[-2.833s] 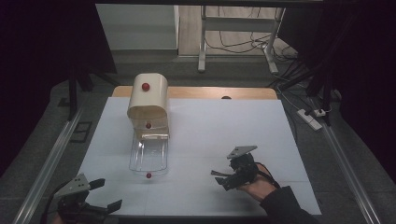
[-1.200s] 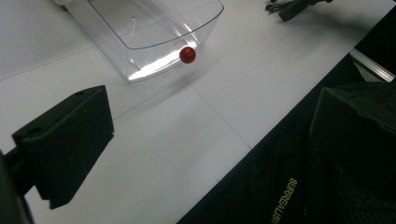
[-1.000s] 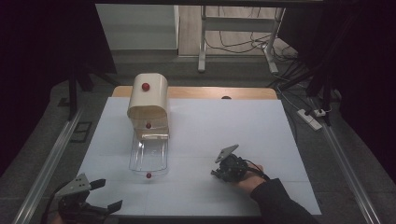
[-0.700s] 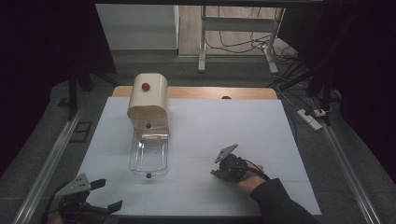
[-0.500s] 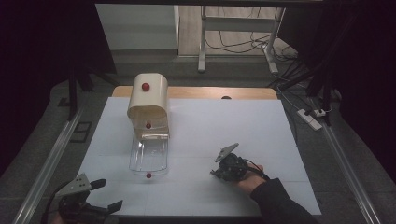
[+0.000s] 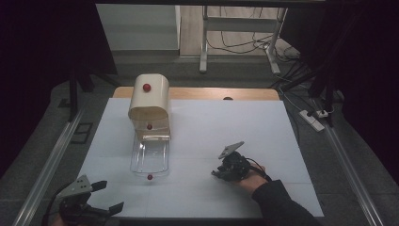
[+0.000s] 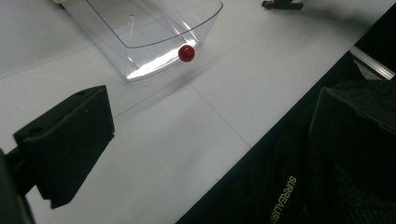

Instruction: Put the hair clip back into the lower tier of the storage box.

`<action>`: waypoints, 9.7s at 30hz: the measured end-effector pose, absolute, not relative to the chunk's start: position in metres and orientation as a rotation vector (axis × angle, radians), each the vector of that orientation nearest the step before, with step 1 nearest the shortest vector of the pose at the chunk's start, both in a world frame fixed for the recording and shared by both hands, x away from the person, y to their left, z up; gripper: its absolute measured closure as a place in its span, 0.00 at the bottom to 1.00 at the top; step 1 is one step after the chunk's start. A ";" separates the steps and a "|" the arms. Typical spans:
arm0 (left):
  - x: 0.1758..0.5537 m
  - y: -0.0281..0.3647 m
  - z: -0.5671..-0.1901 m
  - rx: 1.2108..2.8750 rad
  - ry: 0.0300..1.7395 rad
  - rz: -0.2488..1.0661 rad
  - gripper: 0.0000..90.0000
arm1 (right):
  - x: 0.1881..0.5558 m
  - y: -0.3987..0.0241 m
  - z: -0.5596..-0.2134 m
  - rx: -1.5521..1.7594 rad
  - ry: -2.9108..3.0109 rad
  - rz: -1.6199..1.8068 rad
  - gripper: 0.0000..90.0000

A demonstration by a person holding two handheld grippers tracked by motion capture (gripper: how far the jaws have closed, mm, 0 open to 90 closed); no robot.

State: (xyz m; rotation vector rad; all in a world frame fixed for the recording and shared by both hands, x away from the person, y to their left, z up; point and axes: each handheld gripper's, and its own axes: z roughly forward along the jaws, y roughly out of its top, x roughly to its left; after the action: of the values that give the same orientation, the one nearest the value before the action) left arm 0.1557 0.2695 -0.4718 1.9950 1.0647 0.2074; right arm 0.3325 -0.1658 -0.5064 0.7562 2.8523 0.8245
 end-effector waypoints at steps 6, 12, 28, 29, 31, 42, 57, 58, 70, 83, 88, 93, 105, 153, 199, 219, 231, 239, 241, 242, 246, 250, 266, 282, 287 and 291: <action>0.156 0.269 -0.472 2.000 1.066 0.207 0.00 | 0.331 -0.154 -0.510 0.690 2.838 0.808 0.74; 0.156 0.269 -0.472 2.002 1.067 0.207 0.00 | 0.330 -0.145 -0.511 0.645 2.839 0.786 0.87; 0.156 0.269 -0.472 2.002 1.068 0.204 0.00 | 0.330 -0.145 -0.502 0.659 2.832 0.823 0.88; 0.156 0.269 -0.472 2.002 1.068 0.203 0.00 | 0.331 -0.146 -0.500 0.677 2.831 0.832 0.88; 0.157 0.269 -0.472 2.002 1.068 0.201 0.00 | 0.332 -0.148 -0.498 0.686 2.820 0.853 0.88; 0.157 0.270 -0.472 1.998 1.074 0.195 0.00 | 0.335 -0.147 -0.479 0.683 2.805 0.993 0.88; 0.157 0.271 -0.472 1.991 1.079 0.191 0.00 | 0.337 -0.135 -0.463 0.659 2.773 1.101 0.88; 0.157 0.271 -0.472 1.991 1.079 0.190 0.00 | 0.337 -0.134 -0.462 0.652 2.774 1.104 0.88; 0.158 0.271 -0.473 1.987 1.081 0.187 0.00 | 0.342 -0.126 -0.453 0.664 2.747 1.164 0.88; 0.158 0.271 -0.473 1.985 1.081 0.178 0.00 | 0.350 -0.108 -0.442 0.652 2.723 1.252 0.88; 0.158 0.272 -0.473 1.984 1.081 0.178 0.00 | 0.354 -0.100 -0.437 0.640 2.714 1.286 0.88; 0.158 0.272 -0.473 1.984 1.081 0.176 0.00 | 0.360 -0.096 -0.432 0.653 2.703 1.332 0.88; 0.159 0.272 -0.473 1.982 1.081 0.172 0.00 | 0.369 -0.081 -0.427 0.667 2.692 1.385 0.88; 0.159 0.273 -0.474 1.975 1.087 0.160 0.00 | 0.370 0.002 -0.427 0.504 2.687 1.487 0.88; 0.160 0.273 -0.474 1.985 1.086 0.156 0.01 | 0.353 0.026 -0.483 0.424 2.751 1.309 0.63; 0.160 0.273 -0.474 1.985 1.087 0.155 0.01 | 0.344 0.018 -0.471 0.448 2.776 1.293 0.35; 0.160 0.273 -0.474 1.985 1.088 0.154 0.01 | 0.338 0.014 -0.471 0.478 2.837 1.247 0.20; 0.160 0.273 -0.474 1.980 1.094 0.153 0.01 | 0.337 0.008 -0.469 0.557 2.806 1.265 0.11; 0.160 0.273 -0.474 1.980 1.096 0.154 0.01 | 0.337 0.006 -0.470 0.563 2.798 1.259 0.09; 0.160 0.273 -0.474 1.979 1.097 0.155 0.01 | 0.336 0.005 -0.470 0.566 2.795 1.263 0.09; 0.160 0.273 -0.474 1.976 1.098 0.154 0.01 | 0.335 0.001 -0.469 0.569 2.799 1.255 0.05; 0.160 0.273 -0.474 1.976 1.098 0.154 0.01 | 0.333 -0.003 -0.469 0.522 2.797 1.225 0.03; 0.160 0.273 -0.474 1.974 1.101 0.153 0.01 | 0.328 -0.024 -0.468 0.593 2.738 1.202 0.00; 0.160 0.273 -0.474 1.975 1.101 0.154 0.00 | 0.320 -0.039 -0.464 0.591 2.731 1.197 0.00; 0.160 0.273 -0.474 1.976 1.101 0.155 0.00 | 0.317 -0.046 -0.464 0.588 2.736 1.179 0.00; 0.160 0.273 -0.474 1.976 1.102 0.155 0.01 | 0.316 -0.052 -0.464 0.591 2.733 1.170 0.00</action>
State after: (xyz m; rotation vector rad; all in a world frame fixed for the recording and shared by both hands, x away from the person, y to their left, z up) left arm 0.1600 0.2730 -0.4737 1.9758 1.1019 0.1554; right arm 0.3156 -0.0516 -0.4636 0.5908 2.7326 1.1703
